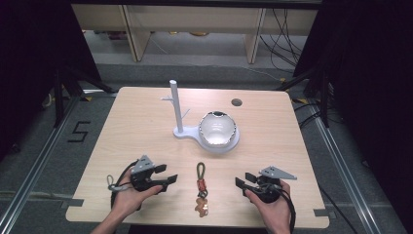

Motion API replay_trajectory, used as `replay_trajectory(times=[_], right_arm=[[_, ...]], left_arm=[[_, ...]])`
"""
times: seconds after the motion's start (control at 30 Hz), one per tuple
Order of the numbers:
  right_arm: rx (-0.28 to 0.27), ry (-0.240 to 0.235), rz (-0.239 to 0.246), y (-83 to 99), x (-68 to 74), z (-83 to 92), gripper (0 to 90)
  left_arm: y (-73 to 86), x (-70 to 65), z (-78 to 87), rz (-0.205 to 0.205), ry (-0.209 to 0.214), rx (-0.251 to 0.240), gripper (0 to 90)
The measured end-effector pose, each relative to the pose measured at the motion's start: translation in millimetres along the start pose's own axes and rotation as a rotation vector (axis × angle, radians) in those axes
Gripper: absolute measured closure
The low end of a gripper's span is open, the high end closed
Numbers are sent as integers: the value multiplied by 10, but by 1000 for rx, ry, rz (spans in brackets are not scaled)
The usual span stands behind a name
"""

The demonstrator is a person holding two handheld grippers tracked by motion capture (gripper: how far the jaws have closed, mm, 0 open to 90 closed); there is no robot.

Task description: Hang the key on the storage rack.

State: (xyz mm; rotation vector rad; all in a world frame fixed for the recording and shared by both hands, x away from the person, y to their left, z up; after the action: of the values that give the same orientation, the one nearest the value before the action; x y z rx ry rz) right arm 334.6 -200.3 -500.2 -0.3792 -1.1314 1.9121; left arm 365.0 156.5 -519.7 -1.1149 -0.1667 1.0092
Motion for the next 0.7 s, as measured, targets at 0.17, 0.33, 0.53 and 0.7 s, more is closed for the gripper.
replay_trajectory(times=[0.17, 0.33, 0.53, 0.7], right_arm=[[136, 0, -14, -68, 25, -118, 515], [294, 4, -53, -161, 114, -205, 528], [397, -22, -38, -317, 291, -371, 535], [511, -9, -64, -450, 458, -538, 535]], left_arm=[[123, 175, 166, 35, -75, -72, 343], [155, 195, 206, 20, -86, -99, 338], [193, 201, 259, 15, -112, -110, 339], [207, 203, 254, 23, -114, -111, 341]])
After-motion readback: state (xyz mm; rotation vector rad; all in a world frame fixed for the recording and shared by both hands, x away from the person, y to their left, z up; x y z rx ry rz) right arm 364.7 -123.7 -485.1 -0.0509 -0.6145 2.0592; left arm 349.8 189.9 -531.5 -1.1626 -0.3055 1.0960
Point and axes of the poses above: each handheld gripper's, and its own axes: z roughly backward along the jaws, y roughly out of its underside, x roughly to its left, the point moved 3 cm from there along -z, roughly forward along the jaws, and after that the axes turned 10 degrees about z, right-handed, at the moved point
